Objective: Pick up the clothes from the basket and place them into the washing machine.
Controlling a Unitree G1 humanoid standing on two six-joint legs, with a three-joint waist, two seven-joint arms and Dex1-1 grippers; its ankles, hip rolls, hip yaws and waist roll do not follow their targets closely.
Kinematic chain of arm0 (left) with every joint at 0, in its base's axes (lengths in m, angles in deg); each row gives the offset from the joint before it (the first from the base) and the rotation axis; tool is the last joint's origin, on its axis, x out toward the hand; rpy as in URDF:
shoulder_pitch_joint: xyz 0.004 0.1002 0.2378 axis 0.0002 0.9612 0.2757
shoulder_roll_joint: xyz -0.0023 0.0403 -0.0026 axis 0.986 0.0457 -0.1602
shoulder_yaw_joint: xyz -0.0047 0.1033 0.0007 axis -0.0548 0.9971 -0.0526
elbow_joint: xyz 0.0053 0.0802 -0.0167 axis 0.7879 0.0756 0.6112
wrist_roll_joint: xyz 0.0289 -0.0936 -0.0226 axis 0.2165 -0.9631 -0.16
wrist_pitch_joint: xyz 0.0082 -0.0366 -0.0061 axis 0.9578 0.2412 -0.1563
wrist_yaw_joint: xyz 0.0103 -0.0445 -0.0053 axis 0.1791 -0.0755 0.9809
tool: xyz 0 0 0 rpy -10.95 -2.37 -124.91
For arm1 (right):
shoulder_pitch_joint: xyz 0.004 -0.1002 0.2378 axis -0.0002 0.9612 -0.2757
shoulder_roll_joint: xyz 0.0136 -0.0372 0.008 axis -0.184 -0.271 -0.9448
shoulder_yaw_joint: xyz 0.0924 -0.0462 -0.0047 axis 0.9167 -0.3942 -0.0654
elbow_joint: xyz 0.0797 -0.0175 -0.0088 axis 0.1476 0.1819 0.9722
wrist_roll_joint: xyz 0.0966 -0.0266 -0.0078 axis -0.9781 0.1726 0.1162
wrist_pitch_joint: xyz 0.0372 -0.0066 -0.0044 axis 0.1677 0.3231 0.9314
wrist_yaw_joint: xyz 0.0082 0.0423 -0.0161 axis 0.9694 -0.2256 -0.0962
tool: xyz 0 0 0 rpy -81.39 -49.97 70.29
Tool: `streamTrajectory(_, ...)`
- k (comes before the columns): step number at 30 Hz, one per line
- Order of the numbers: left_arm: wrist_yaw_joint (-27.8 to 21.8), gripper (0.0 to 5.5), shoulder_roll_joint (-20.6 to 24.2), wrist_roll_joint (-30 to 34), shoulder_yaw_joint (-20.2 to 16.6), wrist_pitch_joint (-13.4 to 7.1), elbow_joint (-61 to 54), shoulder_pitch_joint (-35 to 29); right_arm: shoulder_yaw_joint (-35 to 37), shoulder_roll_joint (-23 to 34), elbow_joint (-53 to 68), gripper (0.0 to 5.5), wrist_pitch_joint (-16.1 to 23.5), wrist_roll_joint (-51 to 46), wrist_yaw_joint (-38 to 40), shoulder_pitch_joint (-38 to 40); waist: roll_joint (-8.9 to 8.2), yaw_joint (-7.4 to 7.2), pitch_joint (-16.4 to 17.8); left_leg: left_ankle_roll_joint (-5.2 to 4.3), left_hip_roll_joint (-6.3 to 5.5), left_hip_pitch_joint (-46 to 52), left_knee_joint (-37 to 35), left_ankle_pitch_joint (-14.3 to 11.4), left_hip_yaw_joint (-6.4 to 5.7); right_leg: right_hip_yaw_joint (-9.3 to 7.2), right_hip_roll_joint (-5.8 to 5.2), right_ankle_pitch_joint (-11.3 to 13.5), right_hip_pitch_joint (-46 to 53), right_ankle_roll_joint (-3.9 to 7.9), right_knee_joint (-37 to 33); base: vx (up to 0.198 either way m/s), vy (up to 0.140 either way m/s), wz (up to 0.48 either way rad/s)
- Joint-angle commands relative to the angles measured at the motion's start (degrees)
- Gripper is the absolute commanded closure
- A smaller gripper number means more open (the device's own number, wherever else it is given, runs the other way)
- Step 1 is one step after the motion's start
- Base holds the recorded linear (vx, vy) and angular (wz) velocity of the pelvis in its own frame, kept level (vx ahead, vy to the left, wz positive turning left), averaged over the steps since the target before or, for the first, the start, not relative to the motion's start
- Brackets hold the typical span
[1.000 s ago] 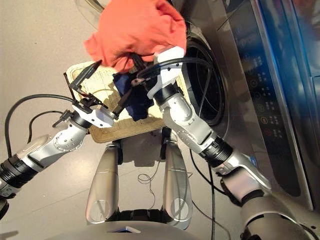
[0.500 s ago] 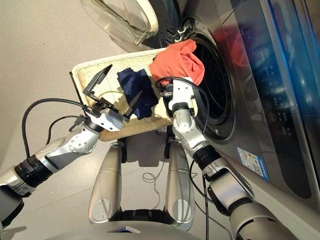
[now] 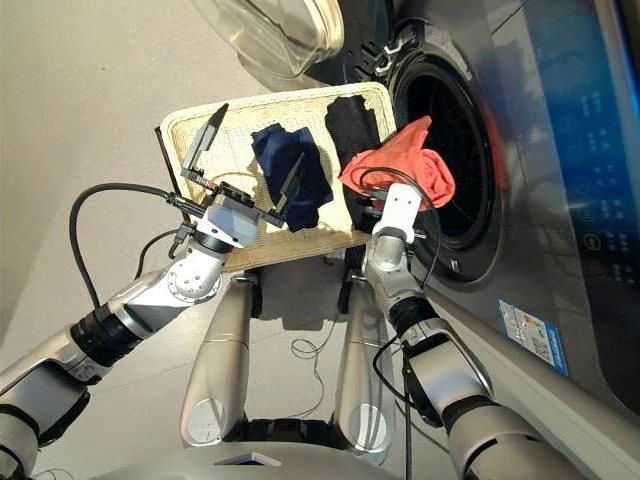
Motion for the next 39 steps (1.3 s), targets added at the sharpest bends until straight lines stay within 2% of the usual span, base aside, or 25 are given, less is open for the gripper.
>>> streamTrajectory(1,-0.1,0.00,-0.3,-1.9,-0.9,-3.1,-10.2,0.6,1.5,7.7,-1.4,5.50,-0.8,3.7,2.1,-3.7,2.49,0.53,-0.9,2.67,-1.64,-0.9,1.5,-0.8,0.66,3.43,-1.24,-4.1,1.6,2.63,1.1,0.000,0.000,0.000)
streamTrajectory(5,-0.9,0.00,0.8,-2.8,-1.3,-2.9,-11.2,0.4,0.2,15.0,-6.7,5.50,-3.4,6.6,2.4,-7.4,2.89,0.67,-0.9,2.52,-1.65,-4.0,3.6,-1.2,0.49,3.49,-1.32,-4.6,-1.6,2.33,3.3,0.000,0.000,0.000)
streamTrajectory(6,-0.9,0.00,0.8,-2.8,-1.3,-2.9,-11.2,0.4,0.1,15.1,-6.8,5.50,-3.4,6.6,2.4,-7.6,2.93,0.67,-0.9,2.51,-1.65,-4.1,3.7,-1.3,0.49,3.51,-1.31,-4.6,-1.8,2.33,3.5,0.000,0.000,0.000)
streamTrajectory(7,-0.9,0.00,1.6,-2.9,-1.6,-2.7,-11.9,0.8,-0.1,18.1,-8.2,5.50,-4.2,7.6,3.3,-9.3,3.08,0.85,-0.9,2.48,-1.57,-5.7,4.5,-1.4,0.53,3.53,-1.26,-4.8,-3.4,2.26,4.3,0.000,0.000,0.000)
streamTrajectory(17,-0.2,0.00,3.8,-2.7,-2.9,-1.2,-12.9,1.6,0.3,28.1,-8.8,5.50,-5.1,6.4,7.4,-15.4,3.18,0.23,-0.9,2.30,-1.38,-11.0,7.2,-2.0,0.77,3.51,-1.29,-5.5,-9.2,2.05,7.3,0.000,0.000,0.000)
streamTrajectory(26,1.2,0.00,5.1,-2.6,-3.0,-1.0,-12.8,1.5,1.1,31.3,-9.5,5.50,-5.0,6.2,13.0,-18.5,3.72,-0.19,-0.9,2.37,-1.49,-11.5,7.1,-2.0,0.97,3.75,-1.37,-5.3,-10.2,2.08,7.6,0.000,0.000,0.000)
streamTrajectory(33,1.7,0.00,5.7,-3.0,-3.2,-1.0,-12.7,2.0,1.7,31.9,-9.4,5.50,-4.6,4.8,13.9,-19.6,3.72,-0.11,-0.9,2.42,-1.49,-11.6,7.0,-2.0,1.20,4.02,-1.25,-5.2,-10.5,2.16,7.5,0.000,0.000,0.000)
streamTrajectory(34,1.3,0.00,5.8,-3.4,-3.2,-1.1,-12.7,2.0,2.1,31.9,-10.1,3.19,-4.2,2.9,12.2,-19.7,3.83,-0.06,-0.9,2.41,-1.49,-11.5,6.9,-2.0,1.18,4.03,-1.23,-5.2,-10.4,2.17,7.4,0.000,0.000,0.000)
streamTrajectory(35,1.0,0.00,5.8,-3.9,-3.0,-1.2,-12.7,2.0,2.1,31.9,-10.6,0.00,-3.8,0.9,10.8,-20.2,3.87,0.04,-0.9,2.41,-1.51,-11.5,6.9,-1.9,1.16,3.98,-1.20,-5.2,-10.4,2.18,7.5,0.000,0.000,0.000)
streamTrajectory(39,0.2,0.00,5.8,-4.6,-3.4,-0.9,-12.5,2.4,2.3,30.8,-11.1,0.00,-2.4,-3.3,7.9,-20.1,3.64,-0.16,-0.9,2.40,-1.47,-11.4,6.9,-1.9,1.22,4.02,-1.01,-5.3,-10.2,2.06,7.3,0.000,0.000,0.000)
